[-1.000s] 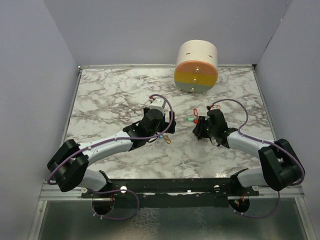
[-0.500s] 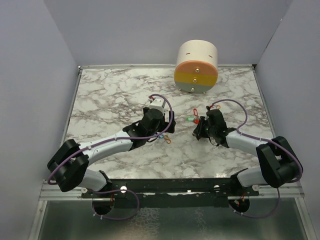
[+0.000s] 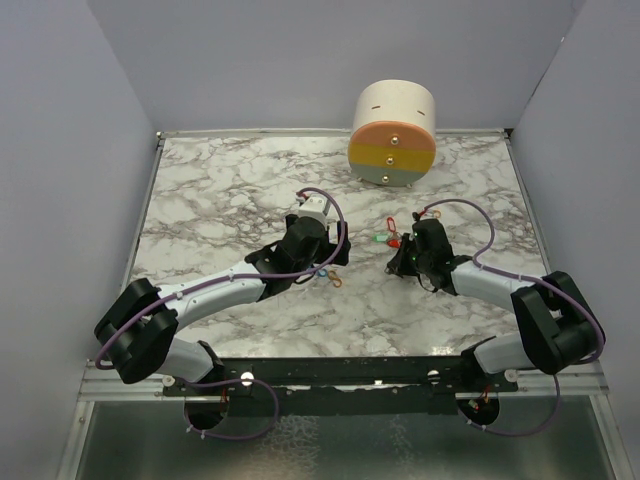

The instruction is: Put the keys on the keyring

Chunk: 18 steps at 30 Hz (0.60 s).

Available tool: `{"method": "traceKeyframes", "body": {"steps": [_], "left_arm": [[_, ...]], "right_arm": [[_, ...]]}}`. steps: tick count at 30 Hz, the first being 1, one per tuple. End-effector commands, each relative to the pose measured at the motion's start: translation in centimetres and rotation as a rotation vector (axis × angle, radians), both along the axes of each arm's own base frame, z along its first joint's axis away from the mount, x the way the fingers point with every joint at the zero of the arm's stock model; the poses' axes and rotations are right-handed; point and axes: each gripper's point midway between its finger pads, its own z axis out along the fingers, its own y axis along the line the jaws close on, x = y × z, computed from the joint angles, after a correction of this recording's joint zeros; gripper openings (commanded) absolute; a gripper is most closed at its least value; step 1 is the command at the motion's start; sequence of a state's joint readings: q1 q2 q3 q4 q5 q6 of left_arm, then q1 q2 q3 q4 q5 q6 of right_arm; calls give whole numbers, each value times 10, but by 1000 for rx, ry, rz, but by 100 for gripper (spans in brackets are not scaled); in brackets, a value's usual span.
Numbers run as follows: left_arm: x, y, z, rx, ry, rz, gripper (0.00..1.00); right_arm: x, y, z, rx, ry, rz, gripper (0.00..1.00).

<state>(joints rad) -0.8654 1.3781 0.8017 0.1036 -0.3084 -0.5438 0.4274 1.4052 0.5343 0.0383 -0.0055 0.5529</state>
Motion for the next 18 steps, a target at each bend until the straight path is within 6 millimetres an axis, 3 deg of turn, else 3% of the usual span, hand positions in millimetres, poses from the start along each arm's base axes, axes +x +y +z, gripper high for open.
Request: {"method": "traceKeyframes", "body": {"steps": [1,6,13,18], "left_arm": [[3,3,-2,1,-13,18,99],[4,4,-3,6,-12,20,99],[8,12,-10,59,2,64,98],[13,19,-20,109,13,98,98]], "right_arm": [[4,1,6,-3,-31,3,1],[10,7,36,7,-153,50,1],[4,36,90,15,-372,199,1],[-4,53,106,28,-437,266,1]]}}
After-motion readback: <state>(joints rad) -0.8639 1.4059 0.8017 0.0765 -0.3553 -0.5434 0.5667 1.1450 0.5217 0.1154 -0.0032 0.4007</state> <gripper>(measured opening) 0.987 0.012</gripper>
